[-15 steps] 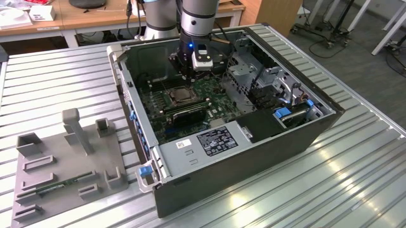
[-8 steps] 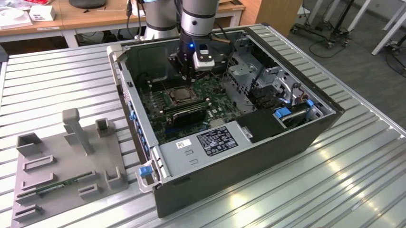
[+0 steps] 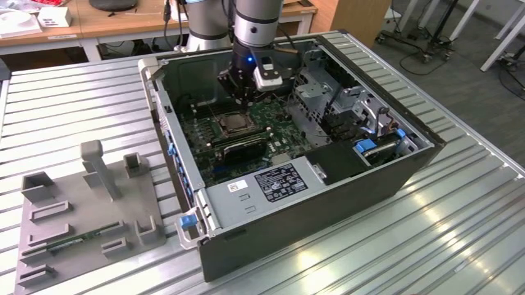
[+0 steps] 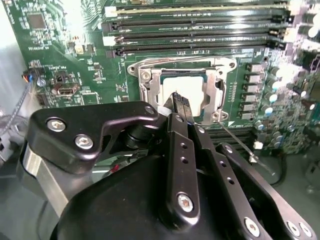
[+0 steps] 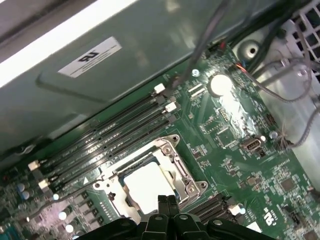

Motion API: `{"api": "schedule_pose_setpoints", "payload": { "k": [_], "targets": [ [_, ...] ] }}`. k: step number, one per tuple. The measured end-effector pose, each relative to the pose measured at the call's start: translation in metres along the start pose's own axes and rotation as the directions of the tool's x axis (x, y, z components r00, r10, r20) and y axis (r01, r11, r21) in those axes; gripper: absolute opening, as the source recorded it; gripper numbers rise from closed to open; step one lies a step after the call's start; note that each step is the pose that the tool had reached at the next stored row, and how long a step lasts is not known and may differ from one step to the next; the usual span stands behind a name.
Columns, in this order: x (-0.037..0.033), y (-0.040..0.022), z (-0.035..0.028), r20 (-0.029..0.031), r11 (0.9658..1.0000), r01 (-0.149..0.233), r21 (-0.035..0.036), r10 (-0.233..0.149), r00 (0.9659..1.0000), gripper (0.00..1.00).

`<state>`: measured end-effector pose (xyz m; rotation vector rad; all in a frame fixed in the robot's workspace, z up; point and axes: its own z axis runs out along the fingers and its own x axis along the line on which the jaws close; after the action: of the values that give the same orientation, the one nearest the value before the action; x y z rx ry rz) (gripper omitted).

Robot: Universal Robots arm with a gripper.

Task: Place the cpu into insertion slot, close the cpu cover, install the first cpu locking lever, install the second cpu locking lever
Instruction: 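Close the cpu cover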

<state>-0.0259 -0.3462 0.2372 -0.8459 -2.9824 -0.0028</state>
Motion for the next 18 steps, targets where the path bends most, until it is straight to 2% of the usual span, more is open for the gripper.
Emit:
{"api": "schedule_pose_setpoints", "payload": {
  "k": [5, 15, 18],
  "targets": [
    [0.0000, 0.0000, 0.0000, 0.0008, 0.9980, 0.063, 0.0024, -0.063, 0.9980, 0.11],
    [0.0000, 0.0000, 0.0000, 0.0009, 0.9978, 0.066, 0.0025, -0.066, 0.9978, 0.11],
    [0.0000, 0.0000, 0.0000, 0.0009, 0.9969, 0.078, 0.0030, -0.078, 0.9969, 0.11]
  ]
}}
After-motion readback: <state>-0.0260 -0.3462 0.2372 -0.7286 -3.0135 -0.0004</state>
